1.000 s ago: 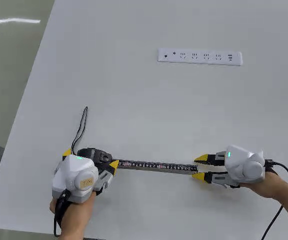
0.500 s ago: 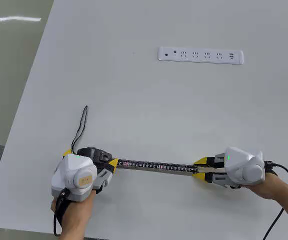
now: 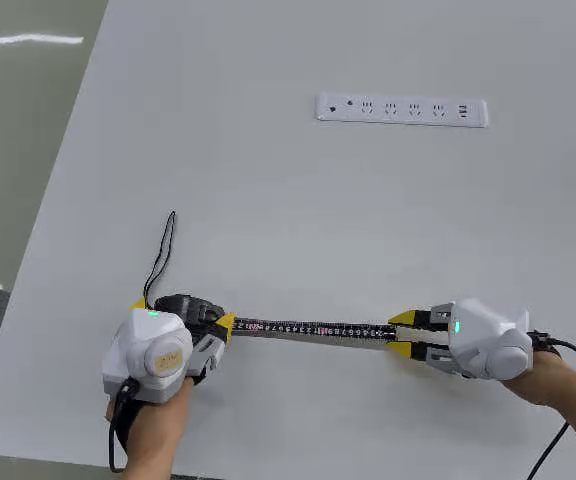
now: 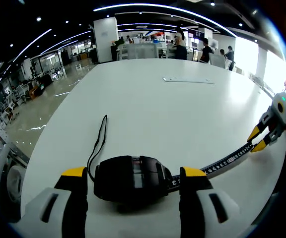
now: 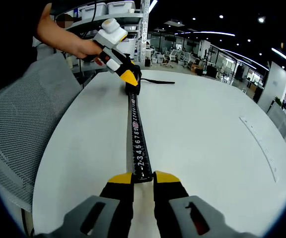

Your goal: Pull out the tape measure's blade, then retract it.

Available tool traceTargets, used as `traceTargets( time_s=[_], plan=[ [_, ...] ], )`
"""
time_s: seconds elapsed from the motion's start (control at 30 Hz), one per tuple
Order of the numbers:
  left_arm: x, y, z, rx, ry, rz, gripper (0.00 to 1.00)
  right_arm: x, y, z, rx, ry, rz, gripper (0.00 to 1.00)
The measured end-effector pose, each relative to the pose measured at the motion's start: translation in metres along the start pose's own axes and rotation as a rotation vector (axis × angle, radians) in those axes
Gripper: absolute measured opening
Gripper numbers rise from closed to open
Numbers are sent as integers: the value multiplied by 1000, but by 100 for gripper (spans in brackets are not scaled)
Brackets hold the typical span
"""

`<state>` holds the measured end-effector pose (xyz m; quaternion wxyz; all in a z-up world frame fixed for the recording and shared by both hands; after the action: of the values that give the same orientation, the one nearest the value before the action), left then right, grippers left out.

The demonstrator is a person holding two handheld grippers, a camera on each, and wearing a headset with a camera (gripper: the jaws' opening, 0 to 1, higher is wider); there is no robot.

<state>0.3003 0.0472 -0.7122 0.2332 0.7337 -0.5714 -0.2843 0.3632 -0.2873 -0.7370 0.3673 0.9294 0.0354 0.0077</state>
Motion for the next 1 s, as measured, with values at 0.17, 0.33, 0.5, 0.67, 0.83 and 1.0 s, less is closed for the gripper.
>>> traceTargets(
  time_s=[0.17,0.33,0.5,0.67,0.83,1.0],
  plan=[
    [-6,-2,3,-11,68,-10,68,0,1,-1,3,-3,-1,13],
    [-1,-5,5,-34,74,18,64,0,0,-1,5,-3,-1,13],
    [-2,-6,5,-37,65,3,63,-1,1,-2,8,-6,-2,13],
    [-2,-5,3,-56,67,16,63,-1,0,-1,7,-7,-2,13],
    [-4,-3,1,-47,105,22,63,-1,1,-1,7,-6,-1,13],
    [-5,-6,-4,-36,125,11,60,-2,1,-2,4,-7,-3,13]
  ],
)
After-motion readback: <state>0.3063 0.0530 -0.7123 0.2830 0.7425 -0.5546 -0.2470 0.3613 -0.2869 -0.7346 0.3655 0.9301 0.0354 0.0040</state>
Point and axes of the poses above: the centre of the closed fingertips' face, and the gripper's own axes: y roughly backward along the fingers, x roughly to its right, z roughly out of its underside, the point moved 8 cm from there along y, roughly backward along the fingers, and after that the axes turned 7 degrees about -z, right-handed, at the moved point
